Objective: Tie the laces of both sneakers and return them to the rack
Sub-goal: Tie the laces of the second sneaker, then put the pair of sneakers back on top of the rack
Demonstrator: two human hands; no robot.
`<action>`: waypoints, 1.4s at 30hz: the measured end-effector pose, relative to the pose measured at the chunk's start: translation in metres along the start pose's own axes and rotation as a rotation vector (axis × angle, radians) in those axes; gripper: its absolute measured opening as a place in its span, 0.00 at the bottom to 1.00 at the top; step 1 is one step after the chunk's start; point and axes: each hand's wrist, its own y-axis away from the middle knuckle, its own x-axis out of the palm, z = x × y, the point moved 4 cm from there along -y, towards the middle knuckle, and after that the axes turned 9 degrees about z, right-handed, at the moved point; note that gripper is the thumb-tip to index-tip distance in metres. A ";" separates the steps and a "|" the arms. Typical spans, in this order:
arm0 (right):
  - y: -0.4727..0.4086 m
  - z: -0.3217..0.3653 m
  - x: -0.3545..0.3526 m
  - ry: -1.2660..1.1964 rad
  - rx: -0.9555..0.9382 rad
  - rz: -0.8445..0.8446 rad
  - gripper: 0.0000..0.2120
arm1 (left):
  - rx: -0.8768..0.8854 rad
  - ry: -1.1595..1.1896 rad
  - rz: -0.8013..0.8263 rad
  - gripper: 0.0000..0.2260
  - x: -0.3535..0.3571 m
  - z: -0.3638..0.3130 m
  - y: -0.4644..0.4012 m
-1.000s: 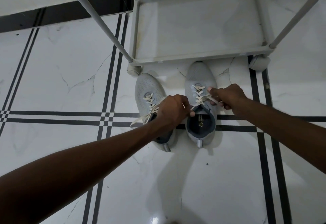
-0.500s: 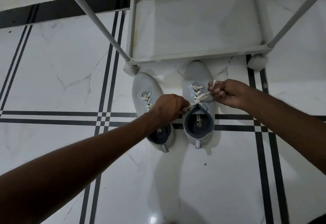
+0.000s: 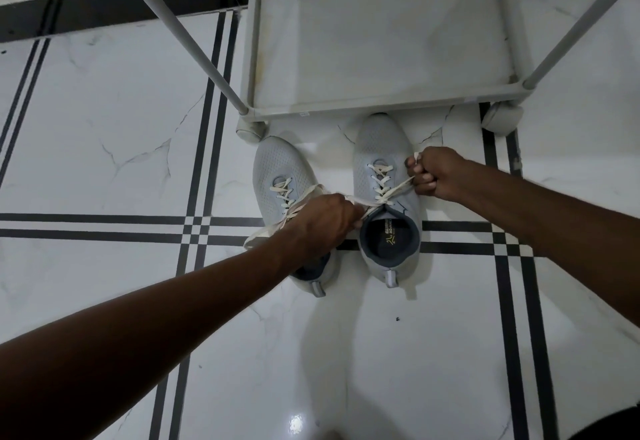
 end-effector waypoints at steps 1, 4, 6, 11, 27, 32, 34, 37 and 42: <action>0.001 0.000 0.001 0.003 -0.006 -0.010 0.16 | -0.004 -0.001 0.005 0.08 0.001 0.000 0.001; 0.005 -0.002 0.010 0.033 -0.058 -0.028 0.16 | -0.028 0.042 0.050 0.08 0.002 0.006 0.004; 0.013 -0.001 0.010 0.156 -0.133 -0.046 0.15 | -0.021 0.037 0.046 0.07 -0.002 0.008 0.004; 0.049 0.007 0.003 0.680 -0.491 -0.250 0.10 | -0.233 0.158 -0.116 0.22 -0.027 0.043 0.021; 0.053 -0.063 0.038 0.929 -0.228 -0.188 0.34 | -0.616 0.921 -0.200 0.31 0.063 0.057 0.092; 0.068 -0.065 0.046 0.922 -0.228 -0.192 0.31 | -0.607 0.870 -0.217 0.29 0.052 0.051 0.099; 0.084 -0.054 0.052 0.907 -0.232 -0.180 0.31 | -0.592 0.890 -0.237 0.30 0.035 0.050 0.103; 0.139 -0.027 0.059 0.875 -0.274 -0.185 0.28 | -0.574 0.917 -0.263 0.31 -0.013 0.030 0.129; 0.234 0.017 0.078 0.878 -0.303 -0.171 0.26 | -0.562 0.926 -0.282 0.32 -0.098 -0.005 0.180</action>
